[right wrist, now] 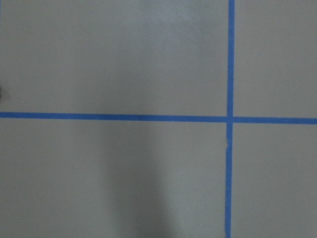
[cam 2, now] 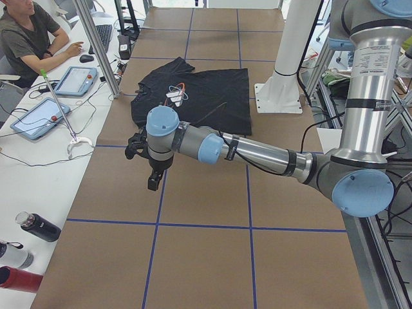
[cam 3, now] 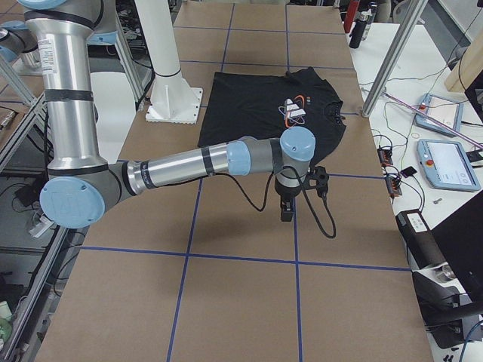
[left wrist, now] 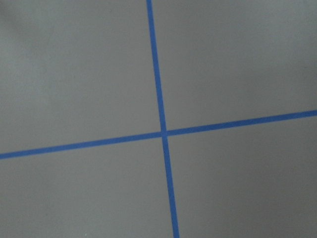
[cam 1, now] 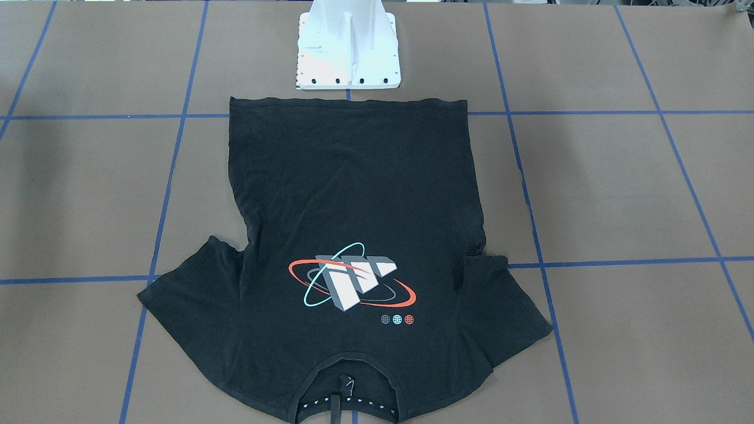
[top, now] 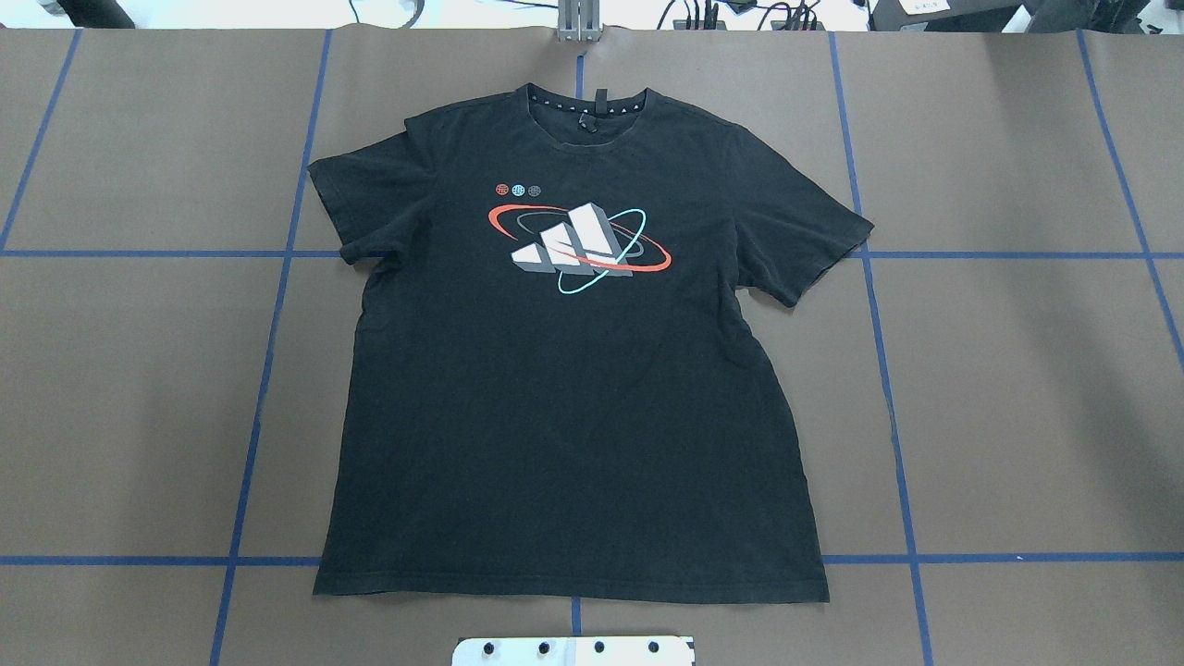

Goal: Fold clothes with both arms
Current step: 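Move both arms from rest toward the black t-shirt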

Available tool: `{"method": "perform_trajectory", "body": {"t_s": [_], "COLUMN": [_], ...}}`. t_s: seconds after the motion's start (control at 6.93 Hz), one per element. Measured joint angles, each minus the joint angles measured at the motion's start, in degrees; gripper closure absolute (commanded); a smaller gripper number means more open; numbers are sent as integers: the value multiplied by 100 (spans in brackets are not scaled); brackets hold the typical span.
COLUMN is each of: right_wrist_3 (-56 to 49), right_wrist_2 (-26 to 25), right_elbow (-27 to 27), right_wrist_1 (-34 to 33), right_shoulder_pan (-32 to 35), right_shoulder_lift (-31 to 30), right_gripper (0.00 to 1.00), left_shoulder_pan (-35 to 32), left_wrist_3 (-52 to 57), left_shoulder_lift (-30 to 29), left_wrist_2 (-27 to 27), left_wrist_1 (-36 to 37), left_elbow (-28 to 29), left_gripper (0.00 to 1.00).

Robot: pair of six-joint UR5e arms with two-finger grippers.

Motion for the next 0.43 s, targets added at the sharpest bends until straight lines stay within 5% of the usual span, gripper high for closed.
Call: {"method": "perform_trajectory", "body": {"t_s": [0.43], "right_wrist_3": [326], "right_wrist_2": [93], "right_elbow": [-405], "right_wrist_1": [132], "right_shoulder_pan": [-477], "right_shoulder_lift": [738], "right_gripper": [0], "left_shoulder_pan": [613], "left_wrist_3": [-408], "left_shoulder_lift": [-365], "left_wrist_2": [-97], "left_wrist_1": [-967], "left_elbow": [288], "left_gripper": [1]}}
